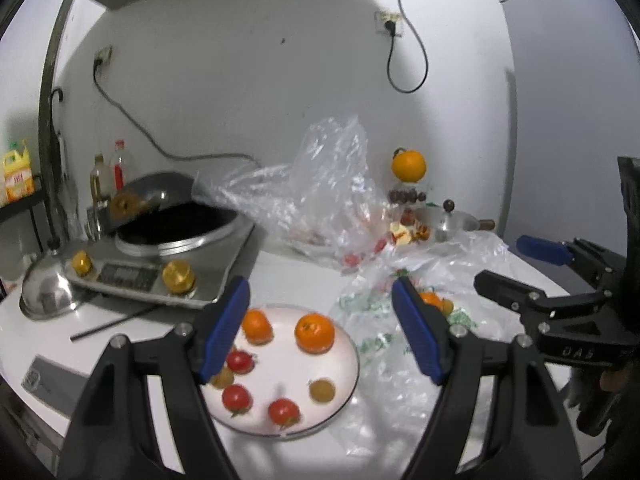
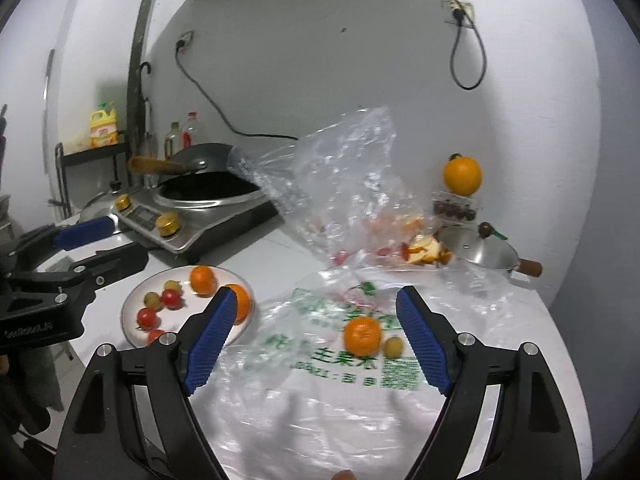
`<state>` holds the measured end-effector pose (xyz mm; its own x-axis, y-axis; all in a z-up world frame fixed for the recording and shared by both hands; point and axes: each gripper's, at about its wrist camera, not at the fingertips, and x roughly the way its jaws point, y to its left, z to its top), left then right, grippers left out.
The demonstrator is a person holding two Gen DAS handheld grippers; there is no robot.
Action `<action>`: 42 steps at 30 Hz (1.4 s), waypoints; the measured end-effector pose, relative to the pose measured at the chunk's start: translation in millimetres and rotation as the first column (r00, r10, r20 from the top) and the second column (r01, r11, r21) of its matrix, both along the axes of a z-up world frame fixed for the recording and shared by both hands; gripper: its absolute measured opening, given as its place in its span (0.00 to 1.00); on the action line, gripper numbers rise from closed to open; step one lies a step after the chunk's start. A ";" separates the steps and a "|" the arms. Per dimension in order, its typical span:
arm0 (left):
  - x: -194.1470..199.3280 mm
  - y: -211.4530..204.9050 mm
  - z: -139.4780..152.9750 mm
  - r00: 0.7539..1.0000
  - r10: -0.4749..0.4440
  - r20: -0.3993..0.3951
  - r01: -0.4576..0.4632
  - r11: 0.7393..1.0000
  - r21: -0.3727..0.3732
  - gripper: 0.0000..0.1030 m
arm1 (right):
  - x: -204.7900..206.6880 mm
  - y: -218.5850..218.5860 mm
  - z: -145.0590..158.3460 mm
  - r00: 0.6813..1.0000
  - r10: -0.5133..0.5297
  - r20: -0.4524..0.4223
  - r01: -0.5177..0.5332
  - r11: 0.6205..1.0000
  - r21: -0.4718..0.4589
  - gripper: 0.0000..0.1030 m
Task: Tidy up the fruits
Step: 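Move both open tools back to the fruit pile in the bag, then grasp a yellow fruit with the right tool while the left tool grasps a tangerine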
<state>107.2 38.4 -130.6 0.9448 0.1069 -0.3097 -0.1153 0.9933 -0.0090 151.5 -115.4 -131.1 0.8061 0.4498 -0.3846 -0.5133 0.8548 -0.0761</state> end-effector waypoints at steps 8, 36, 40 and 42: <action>17.6 -29.2 6.3 1.000 -0.018 0.012 0.018 1.000 -0.003 0.73 | 22.5 -37.5 1.2 0.995 -0.086 -0.040 0.086 0.996 0.004 0.70; 112.5 -92.0 -38.3 0.980 -0.112 -0.165 0.105 0.993 -0.052 0.73 | 112.0 -61.1 -50.2 0.967 -0.009 -0.253 -0.001 0.999 -0.039 0.54; 123.9 -86.6 -46.3 0.977 -0.100 -0.190 0.089 0.994 -0.065 0.72 | 126.1 -52.8 -62.7 0.955 0.003 -0.296 -0.022 0.998 -0.060 0.48; 129.3 -83.3 -50.8 0.974 -0.100 -0.203 0.086 0.993 -0.076 0.72 | 132.9 -48.8 -68.9 0.948 0.006 -0.317 -0.029 0.997 -0.069 0.46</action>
